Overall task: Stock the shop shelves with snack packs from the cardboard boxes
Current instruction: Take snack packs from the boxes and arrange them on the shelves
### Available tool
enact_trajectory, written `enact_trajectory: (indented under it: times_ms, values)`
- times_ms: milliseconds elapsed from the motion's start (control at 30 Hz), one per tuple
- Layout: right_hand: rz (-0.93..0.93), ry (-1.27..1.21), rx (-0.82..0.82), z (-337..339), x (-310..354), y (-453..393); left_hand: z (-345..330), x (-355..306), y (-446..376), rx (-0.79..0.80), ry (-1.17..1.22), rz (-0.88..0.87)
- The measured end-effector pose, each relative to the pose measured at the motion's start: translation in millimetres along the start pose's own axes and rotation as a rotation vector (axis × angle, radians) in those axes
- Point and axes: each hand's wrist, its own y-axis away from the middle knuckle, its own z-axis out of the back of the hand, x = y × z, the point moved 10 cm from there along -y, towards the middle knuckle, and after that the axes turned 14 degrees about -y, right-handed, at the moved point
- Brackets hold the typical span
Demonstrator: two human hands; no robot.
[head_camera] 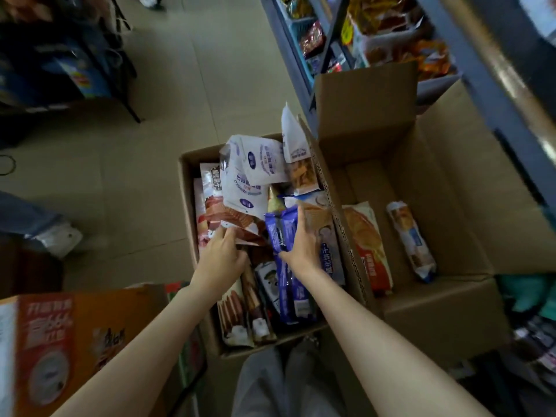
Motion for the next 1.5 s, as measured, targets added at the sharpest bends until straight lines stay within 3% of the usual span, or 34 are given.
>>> enact_trajectory:
  times_ms: [67,167,233,333,467,600,667,733,867,1100,1267,1400,1500]
  values:
    - [0.048,-0.153,-0.006,23.5,29.9,11.5,20.9,-8.5,-11.6,0.075,0.126,0.046]
    - [0.292,-0.227,-0.076,89.6,117.3,29.5,64.5,-38.1,-22.0,0.27,0.535,0.134]
    - [0.406,-0.265,-0.158,154.9,179.7,43.4,109.9,-87.1,-24.4,0.358,0.629,-0.039]
    - [0.497,-0.388,-0.236,259.6,247.1,84.7,197.2,-179.9,-17.4,0.293,0.658,-0.367]
    - [0.595,-0.626,-0.302,376.6,275.5,159.2,303.0,-300.9,6.0,-0.196,0.334,-0.685]
    - [0.549,-1.028,-0.196,453.6,251.3,243.6,373.6,-387.4,84.3,-0.874,0.061,-0.871]
    - [0.519,-1.144,-0.201,485.2,230.2,285.6,390.4,-420.7,127.6,-1.127,-0.003,-0.956]
    - [0.535,-1.216,-0.255,514.3,212.3,326.5,396.2,-455.2,165.7,-1.268,-0.041,-1.044]
    - [0.542,-1.019,-0.503,559.9,174.6,397.6,391.8,-519.2,246.9,-1.405,-0.028,-1.2]
    - [0.718,-0.874,-0.899,645.5,121.6,541.2,382.0,-592.5,368.0,-1.416,0.103,-1.317]
    - [0.834,-0.588,-1.17,693.7,95.7,659.3,371.5,-641.1,422.4,-1.106,0.419,-1.307]
    - [0.83,-0.452,-1.283,714.2,71.3,722.4,363.8,-671.6,465.4,-0.842,0.765,-1.348]
    - [0.835,-0.409,-1.353,729.2,55.5,757.2,360.2,-690.2,485.6,-0.757,0.874,-1.332]
